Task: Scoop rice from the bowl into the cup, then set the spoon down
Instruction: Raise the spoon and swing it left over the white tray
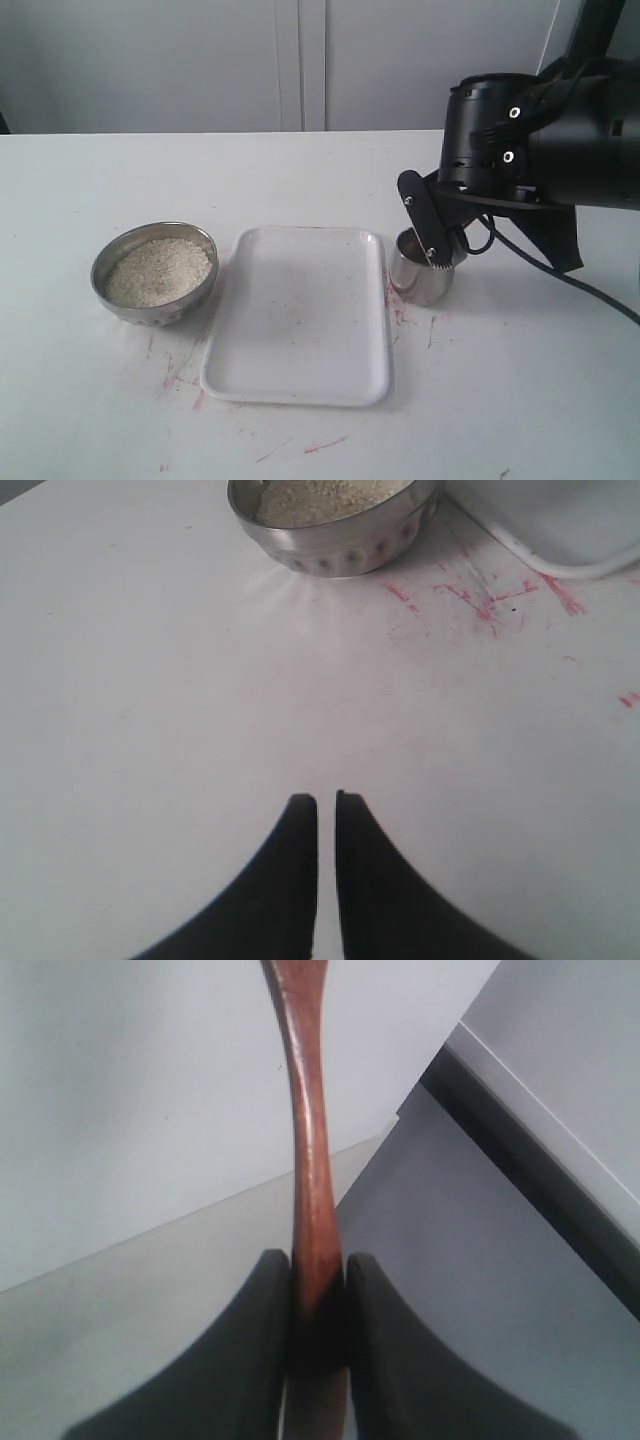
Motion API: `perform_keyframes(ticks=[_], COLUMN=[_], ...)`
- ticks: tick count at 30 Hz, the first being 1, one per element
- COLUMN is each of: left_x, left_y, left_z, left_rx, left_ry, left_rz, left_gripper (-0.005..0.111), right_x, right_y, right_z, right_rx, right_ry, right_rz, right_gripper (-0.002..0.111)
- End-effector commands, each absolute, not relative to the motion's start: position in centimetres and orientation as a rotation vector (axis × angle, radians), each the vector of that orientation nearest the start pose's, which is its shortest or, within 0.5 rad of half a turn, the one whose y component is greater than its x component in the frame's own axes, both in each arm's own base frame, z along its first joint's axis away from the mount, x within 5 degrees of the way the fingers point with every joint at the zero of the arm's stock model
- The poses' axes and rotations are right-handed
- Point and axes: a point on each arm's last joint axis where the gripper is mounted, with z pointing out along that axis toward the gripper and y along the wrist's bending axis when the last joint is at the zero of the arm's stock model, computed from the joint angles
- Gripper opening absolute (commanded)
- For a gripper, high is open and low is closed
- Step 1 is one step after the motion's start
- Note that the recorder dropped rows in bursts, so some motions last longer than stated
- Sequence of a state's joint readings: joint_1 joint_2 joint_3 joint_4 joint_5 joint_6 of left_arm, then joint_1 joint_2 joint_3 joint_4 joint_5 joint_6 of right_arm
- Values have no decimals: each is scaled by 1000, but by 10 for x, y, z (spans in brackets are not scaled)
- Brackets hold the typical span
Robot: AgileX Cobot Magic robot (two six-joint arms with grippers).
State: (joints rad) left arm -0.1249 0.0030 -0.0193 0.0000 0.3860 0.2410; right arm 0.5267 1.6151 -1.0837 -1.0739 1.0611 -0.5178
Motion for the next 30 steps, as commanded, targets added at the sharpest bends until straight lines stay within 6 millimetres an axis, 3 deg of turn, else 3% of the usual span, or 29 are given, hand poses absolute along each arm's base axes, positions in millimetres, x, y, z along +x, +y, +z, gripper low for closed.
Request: perform_keyframes(ticks=[1,13,20,26,30], left_x=[51,51,51,51,51], left_y=[-7,-7,-7,-7,-7], left_z=[178,178,178,178,178], left_rx=[347,347,347,347,347], left_ry=[1869,1869,1869,1869,1869], left_rz=[70,70,70,70,70], left_gripper=[14,14,14,14,14], right_x=[304,295,274,260,256], right_y=[97,101,105,124,135], right_z=[262,298,327,331,330], right_rx=[-1858,-1020,-326,-69,37], right_ry=[1963,2099,2188,2267,2306], right_rz=[-1364,-951,-346,167,389], right_gripper=[0,0,0,0,0])
